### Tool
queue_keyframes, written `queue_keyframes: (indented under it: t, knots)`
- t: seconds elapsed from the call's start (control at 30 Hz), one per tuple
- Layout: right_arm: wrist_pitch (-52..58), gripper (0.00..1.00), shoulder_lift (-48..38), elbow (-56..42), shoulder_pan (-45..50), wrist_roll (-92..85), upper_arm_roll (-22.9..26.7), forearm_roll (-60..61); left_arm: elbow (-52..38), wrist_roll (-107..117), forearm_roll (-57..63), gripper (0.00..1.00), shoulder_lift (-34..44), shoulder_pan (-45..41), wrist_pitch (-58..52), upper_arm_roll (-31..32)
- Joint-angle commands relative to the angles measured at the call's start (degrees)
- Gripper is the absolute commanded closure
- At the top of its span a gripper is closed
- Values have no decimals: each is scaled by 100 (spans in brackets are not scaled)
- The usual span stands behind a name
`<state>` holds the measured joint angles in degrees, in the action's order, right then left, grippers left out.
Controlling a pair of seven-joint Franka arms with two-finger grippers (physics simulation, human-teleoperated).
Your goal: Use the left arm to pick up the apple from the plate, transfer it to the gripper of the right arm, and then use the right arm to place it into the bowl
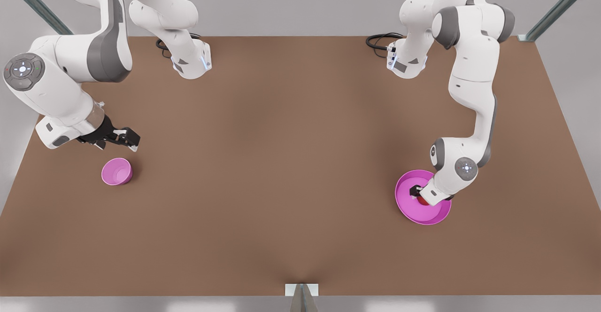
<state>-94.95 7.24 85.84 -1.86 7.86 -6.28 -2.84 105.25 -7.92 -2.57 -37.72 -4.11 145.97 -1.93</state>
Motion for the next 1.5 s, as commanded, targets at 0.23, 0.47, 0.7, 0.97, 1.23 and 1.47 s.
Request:
queue_keyframes:
  t: [0.23,0.47,0.7,0.97,1.23,1.47]
  knots:
    - [38,0,-3,-24,2,-30,-5,38,13,-210,11,16,1,-10,55,0]
    - [38,0,6,-15,2,49,-5,38,-4,-201,2,17,-104,-10,55,0]
    - [38,0,15,-15,-7,41,4,38,-40,-192,2,24,-43,-46,19,0]
    - [46,0,23,-15,-7,41,4,38,-794,-201,-1561,24,679,-19,-499,1537]
    - [38,0,41,3,-7,49,13,583,-2228,-3909,-5024,24,-719,-46,-473,3225]
    - [-33,0,278,-6,-86,49,22,2656,-3643,-6124,-5517,25,-2046,-344,-578,4535]
